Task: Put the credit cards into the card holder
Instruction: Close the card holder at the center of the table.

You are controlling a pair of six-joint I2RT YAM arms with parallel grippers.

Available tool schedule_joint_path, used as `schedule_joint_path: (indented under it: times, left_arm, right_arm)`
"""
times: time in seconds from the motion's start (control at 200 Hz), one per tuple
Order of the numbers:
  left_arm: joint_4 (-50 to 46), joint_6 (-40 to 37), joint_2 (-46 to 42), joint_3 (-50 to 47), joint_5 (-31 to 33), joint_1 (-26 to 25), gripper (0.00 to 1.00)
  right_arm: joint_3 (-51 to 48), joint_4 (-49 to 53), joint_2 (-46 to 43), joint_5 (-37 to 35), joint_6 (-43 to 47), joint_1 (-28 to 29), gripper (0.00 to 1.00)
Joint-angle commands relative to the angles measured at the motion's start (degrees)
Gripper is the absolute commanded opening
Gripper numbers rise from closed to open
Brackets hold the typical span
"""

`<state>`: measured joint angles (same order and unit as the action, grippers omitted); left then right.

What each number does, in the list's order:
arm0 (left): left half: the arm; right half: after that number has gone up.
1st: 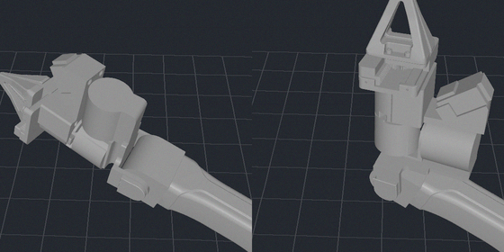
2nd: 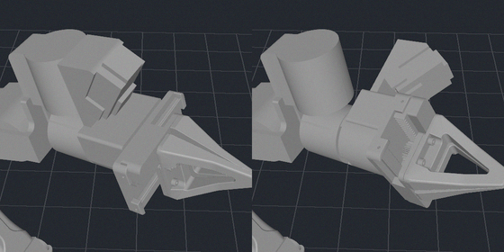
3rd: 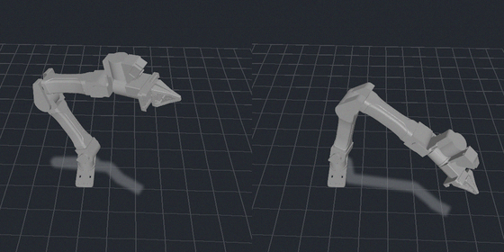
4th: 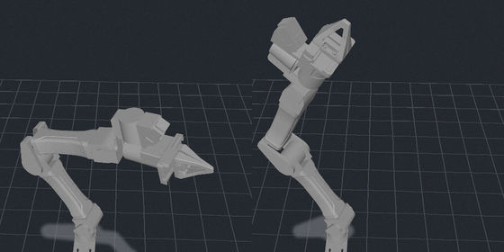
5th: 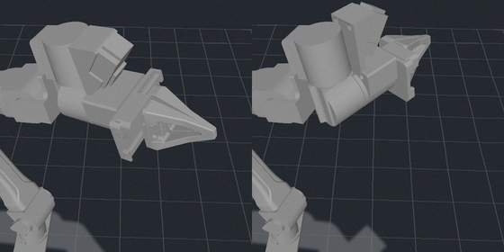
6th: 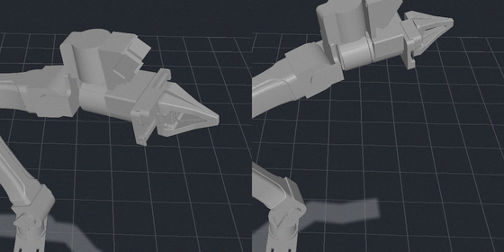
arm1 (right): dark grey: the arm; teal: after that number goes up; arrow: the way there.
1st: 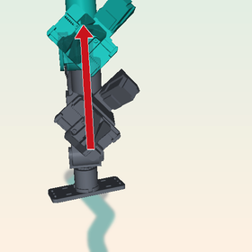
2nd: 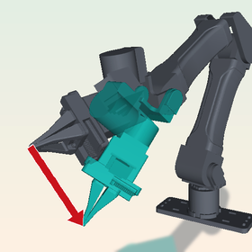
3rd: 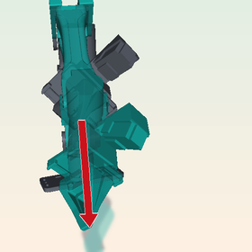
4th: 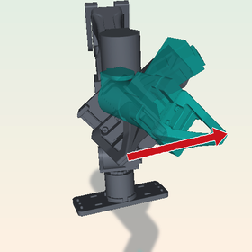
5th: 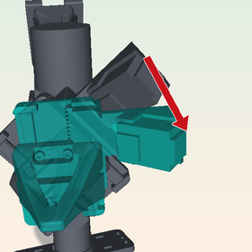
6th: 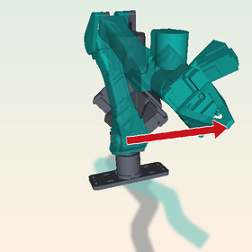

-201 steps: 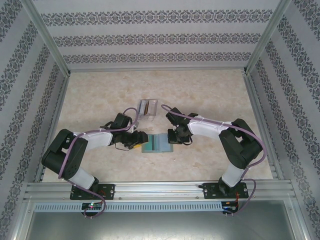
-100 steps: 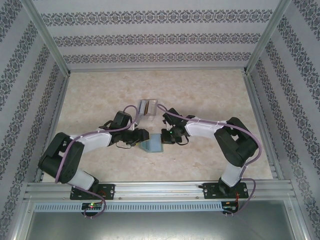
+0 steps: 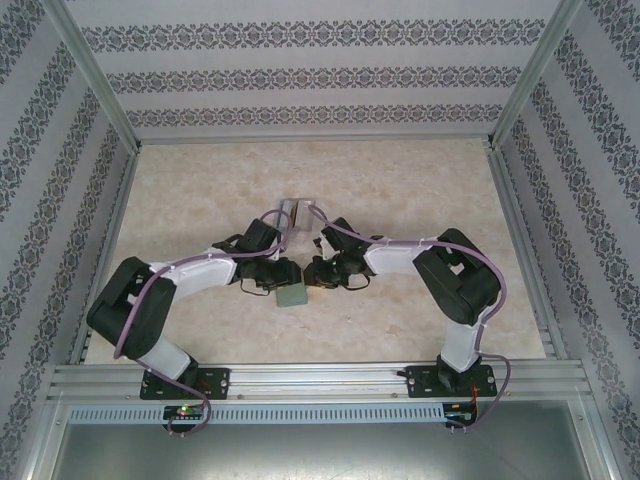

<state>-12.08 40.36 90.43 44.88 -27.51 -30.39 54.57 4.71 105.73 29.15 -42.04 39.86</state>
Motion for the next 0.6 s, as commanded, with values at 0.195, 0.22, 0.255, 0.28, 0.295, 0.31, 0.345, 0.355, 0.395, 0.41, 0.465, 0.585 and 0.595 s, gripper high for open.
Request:
schedule_joint_path:
  times: [0.195,0.22,0.255,0.28,0.295,0.31,0.345,0.355,0.395,0.41,0.465,0.585,0.595]
  left_arm:
    - [-3.34,-1.75,6.9,0.95,4.03,-0.59,0.09]
    - [-2.55,-1.36,6.87,0.65,3.69,-0.68,0.08]
    - [-1.73,-1.0,6.68,0.08,3.41,-0.55,0.07]
    - [-1.26,-0.73,6.25,-0.3,3.35,-0.55,0.06]
    - [-1.08,-0.66,6.05,-0.51,3.5,-0.55,0.06]
    - [-1.05,-0.64,5.8,-0.7,3.59,-0.62,0.06]
    - [-1.18,-0.67,5.19,-0.84,4.05,-0.55,0.06]
    - [-1.37,-0.71,5.02,-0.91,4.22,-0.55,0.06]
    - [-1.86,-1.13,4.4,-0.99,4.71,-0.62,0.06]
    - [-2.0,-1.32,4.21,-1.0,4.7,-0.55,0.05]
    - [-2.78,-2.45,3.46,-0.86,4.56,-0.59,0.04]
    - [-6.52,-6.34,1.05,-0.23,5.77,-0.5,0.05]
    - [-6.77,-6.56,0.77,-0.21,6.03,-0.47,0.05]
  right_arm:
    - [-0.45,15.78,-3.55,-17.32,2.93,-1.27,0.26]
    - [-0.65,15.79,-3.79,-17.68,3.01,-1.27,0.26]
    - [-0.81,15.26,-4.39,-17.5,3.37,-1.05,0.26]
    - [-0.98,14.84,-4.83,-17.23,3.96,-0.77,0.26]
    - [-0.85,14.85,-5.16,-17.27,4.42,-0.56,0.25]
    - [-0.71,14.93,-5.43,-17.34,4.92,-0.27,0.26]
    - [-0.27,14.89,-6.04,-17.33,6.49,0.49,0.26]
    - [-0.21,14.89,-6.3,-17.36,7.12,0.75,0.27]
    - [0.39,14.82,-6.95,-17.48,8.88,1.66,0.28]
    - [0.52,14.74,-7.21,-17.43,9.44,1.97,0.29]
    - [1.07,13.57,-7.88,-15.72,12.79,2.66,0.34]
    - [2.25,13.71,-9.1,-14.51,25.63,3.15,0.4]
    - [2.18,13.56,-9.28,-14.94,26.95,3.24,0.4]
